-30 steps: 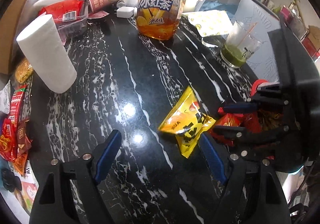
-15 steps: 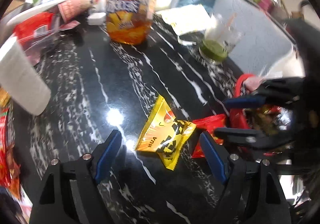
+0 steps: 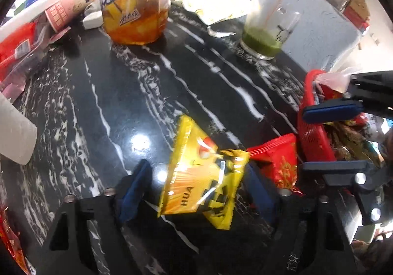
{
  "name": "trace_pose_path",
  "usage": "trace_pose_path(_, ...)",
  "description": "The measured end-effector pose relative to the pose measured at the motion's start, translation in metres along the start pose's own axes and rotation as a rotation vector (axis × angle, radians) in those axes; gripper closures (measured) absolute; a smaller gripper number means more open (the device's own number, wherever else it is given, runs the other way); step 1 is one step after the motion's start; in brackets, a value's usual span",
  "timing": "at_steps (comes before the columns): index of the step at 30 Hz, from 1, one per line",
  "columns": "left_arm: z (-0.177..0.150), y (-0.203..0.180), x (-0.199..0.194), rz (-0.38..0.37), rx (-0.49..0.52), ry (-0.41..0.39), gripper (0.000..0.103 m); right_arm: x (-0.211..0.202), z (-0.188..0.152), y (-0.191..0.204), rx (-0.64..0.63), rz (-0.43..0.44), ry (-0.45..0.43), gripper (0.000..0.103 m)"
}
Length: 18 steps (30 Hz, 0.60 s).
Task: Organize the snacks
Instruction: 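Grasp the yellow HUA packet with the left tool while the right tool grasps a red candy packet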
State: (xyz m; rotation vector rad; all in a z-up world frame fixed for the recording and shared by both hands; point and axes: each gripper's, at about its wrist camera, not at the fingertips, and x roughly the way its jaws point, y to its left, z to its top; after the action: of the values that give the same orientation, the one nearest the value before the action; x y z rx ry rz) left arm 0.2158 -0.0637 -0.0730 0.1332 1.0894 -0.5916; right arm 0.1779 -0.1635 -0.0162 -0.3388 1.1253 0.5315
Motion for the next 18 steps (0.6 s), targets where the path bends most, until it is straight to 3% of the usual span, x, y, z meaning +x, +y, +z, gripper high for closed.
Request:
trace_pose_path(2, -0.002, 0.005, 0.000, -0.042, -0.025, 0.000, 0.054, 0.005, 0.003, 0.000, -0.006, 0.020, 0.018, 0.057)
trace_pose_path(3, -0.003, 0.006, -0.002, -0.049, -0.022, -0.010, 0.062, 0.007, 0.005, 0.000, -0.011, 0.032, 0.031, 0.052)
trace_pose_path(7, -0.010, 0.011, -0.012, -0.028, -0.032, -0.008, 0.063, 0.019, 0.012, 0.008, -0.059, 0.059, 0.088, 0.028)
trace_pose_path(13, -0.036, 0.023, -0.027, -0.029, -0.107, -0.001, 0.063, 0.042, 0.016, 0.021, -0.136, 0.017, 0.175, 0.021)
trace_pose_path(18, -0.056, 0.029, -0.037, -0.039, -0.178, -0.013, 0.063, 0.055, 0.016, 0.031, -0.175, -0.011, 0.219, 0.024)
